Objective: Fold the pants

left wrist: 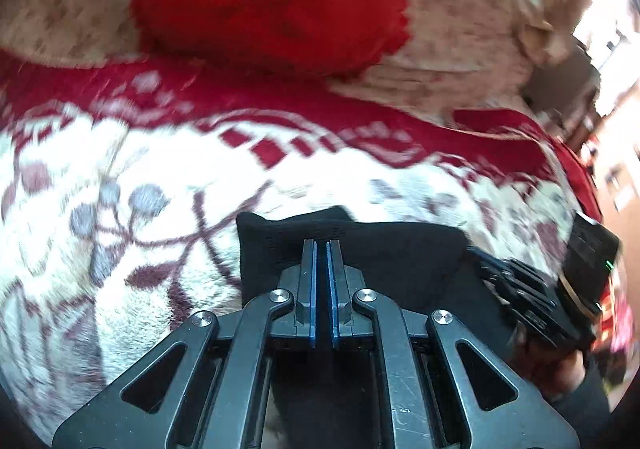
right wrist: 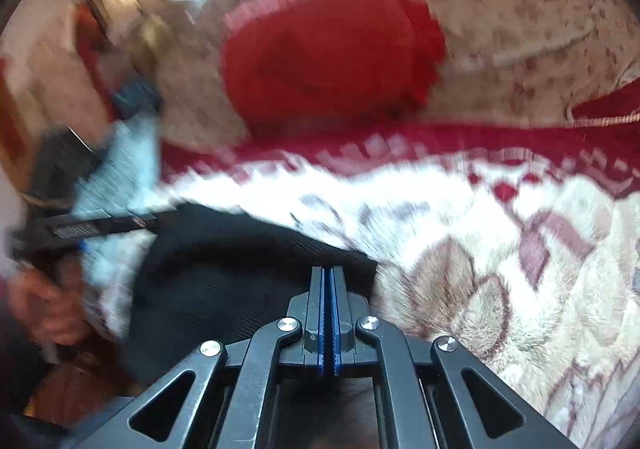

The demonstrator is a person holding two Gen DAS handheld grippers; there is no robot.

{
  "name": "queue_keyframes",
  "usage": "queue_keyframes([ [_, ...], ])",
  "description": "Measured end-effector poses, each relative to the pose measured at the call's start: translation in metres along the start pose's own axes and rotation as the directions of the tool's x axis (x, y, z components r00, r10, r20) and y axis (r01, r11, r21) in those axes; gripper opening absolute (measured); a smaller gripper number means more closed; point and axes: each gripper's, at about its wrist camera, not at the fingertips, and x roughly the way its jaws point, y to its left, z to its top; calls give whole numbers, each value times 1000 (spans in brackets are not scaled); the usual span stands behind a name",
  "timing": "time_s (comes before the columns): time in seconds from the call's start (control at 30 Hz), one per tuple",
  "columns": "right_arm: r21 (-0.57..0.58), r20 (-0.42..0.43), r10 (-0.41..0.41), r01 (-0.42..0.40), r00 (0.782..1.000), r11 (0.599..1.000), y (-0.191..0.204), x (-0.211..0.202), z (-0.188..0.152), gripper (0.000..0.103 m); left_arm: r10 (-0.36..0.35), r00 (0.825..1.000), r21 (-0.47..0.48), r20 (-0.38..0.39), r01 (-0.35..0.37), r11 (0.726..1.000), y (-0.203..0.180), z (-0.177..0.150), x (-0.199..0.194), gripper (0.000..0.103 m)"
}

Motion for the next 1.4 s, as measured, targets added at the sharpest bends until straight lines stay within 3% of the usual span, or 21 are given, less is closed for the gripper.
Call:
queue_keyframes([
  [0.03,3,33,12,-12,999,1000,-3,2,-1,1,4,1000,-13,3,-4,1000,4,0,2,4],
  [0.27,15,54,56,-57,997,998,-12,4,-6,0,43,999,-19,30,-42,999,0,-4,8,3],
  [0.33,43,54,99,-102,994,994,-17,-2,-3,0,27,998,-32,51,-25,999,-2,-3,-7,2],
  [0.43,71,82,136,-141,987,987,-17,-29,4,1,3,988,62,155,-13,998,-23,-12,-52,3],
  [0.47,52,94,170,-175,981,983,-13,-42,6,2,-36,987,87,159,23,996,-29,-18,-62,3],
  [0.57,-40,2,308,-308,951,950,15,-70,-1,2,-143,982,139,120,125,982,-42,-43,-79,3],
  [0.63,-89,-89,323,-331,942,939,33,-71,-11,2,-154,986,142,68,144,979,-45,-55,-72,3],
  [0.77,-36,-230,241,-256,943,966,34,-40,-23,2,-35,999,136,-29,38,990,-38,-68,-38,3],
  [0.8,-3,-257,233,-242,938,970,29,-32,-26,0,-41,998,113,-41,45,993,-33,-68,-32,3],
  [0.93,17,-249,250,-254,936,967,21,-30,-30,0,-75,996,51,-49,77,996,-24,-62,-22,3],
  [1.07,-69,-226,174,-194,959,979,29,-28,-37,0,-36,999,86,-27,38,996,-30,-64,-21,3],
  [1.2,-49,-235,146,-162,961,986,28,-24,-35,0,-33,999,90,-18,35,995,-31,-66,-22,3],
  [1.3,-68,-240,73,-92,968,993,40,-31,-30,0,-24,1000,95,-15,26,995,-31,-66,-20,3],
  [1.4,-59,-135,15,-23,991,998,49,-45,-12,2,-14,1000,100,-10,15,995,-33,-67,-20,3],
])
